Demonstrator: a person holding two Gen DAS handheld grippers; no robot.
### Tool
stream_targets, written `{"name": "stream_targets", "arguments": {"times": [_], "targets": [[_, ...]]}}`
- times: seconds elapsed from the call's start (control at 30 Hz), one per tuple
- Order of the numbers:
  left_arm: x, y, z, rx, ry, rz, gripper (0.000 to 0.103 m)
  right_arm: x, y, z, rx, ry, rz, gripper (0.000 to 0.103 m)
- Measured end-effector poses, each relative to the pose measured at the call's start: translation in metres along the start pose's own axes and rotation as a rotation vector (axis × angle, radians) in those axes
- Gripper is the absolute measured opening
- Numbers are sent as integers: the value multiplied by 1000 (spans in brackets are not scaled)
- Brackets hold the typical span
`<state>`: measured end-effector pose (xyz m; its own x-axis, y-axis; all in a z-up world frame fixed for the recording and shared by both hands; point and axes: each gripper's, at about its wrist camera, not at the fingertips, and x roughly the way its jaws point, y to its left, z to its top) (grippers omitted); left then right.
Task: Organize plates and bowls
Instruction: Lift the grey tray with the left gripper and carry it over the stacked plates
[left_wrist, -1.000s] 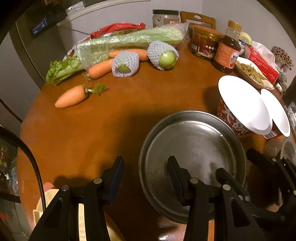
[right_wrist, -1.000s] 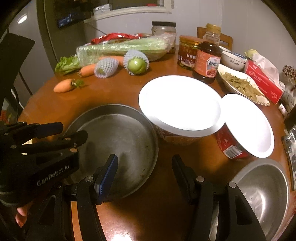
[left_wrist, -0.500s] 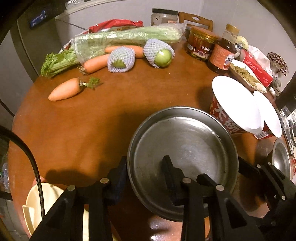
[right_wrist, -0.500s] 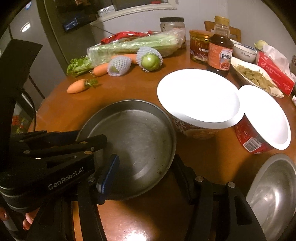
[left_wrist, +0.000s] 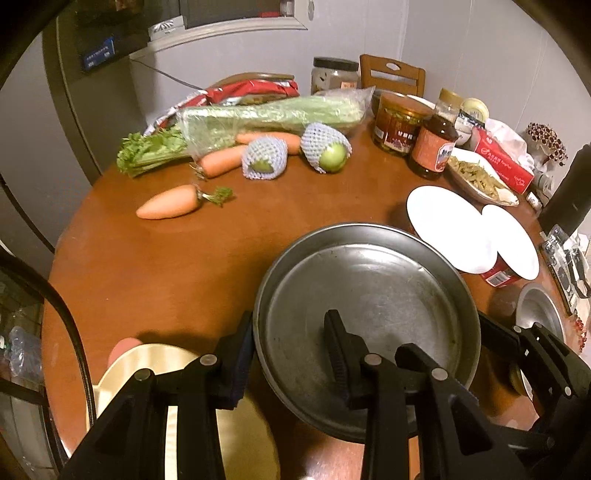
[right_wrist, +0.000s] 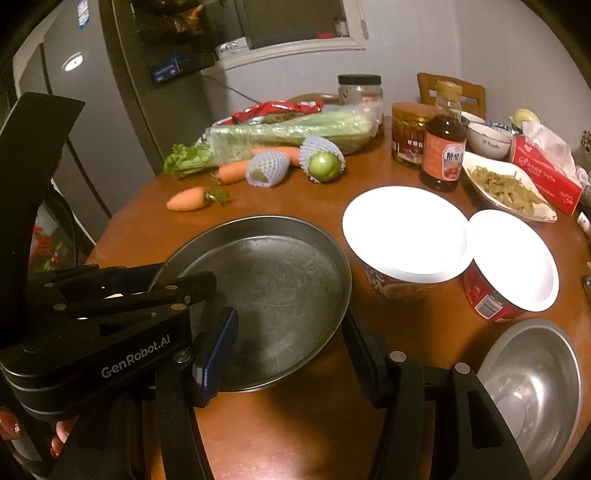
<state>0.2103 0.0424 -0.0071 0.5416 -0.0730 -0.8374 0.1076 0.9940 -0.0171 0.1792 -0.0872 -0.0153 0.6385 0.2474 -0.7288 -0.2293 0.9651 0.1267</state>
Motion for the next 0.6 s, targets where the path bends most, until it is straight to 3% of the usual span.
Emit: {"name": "stream_targets", "arguments": {"times": [0.6], "targets": [[-85,43,-28,-61,-138,72,37,-55,65,1,-125,-119,47,61]]}}
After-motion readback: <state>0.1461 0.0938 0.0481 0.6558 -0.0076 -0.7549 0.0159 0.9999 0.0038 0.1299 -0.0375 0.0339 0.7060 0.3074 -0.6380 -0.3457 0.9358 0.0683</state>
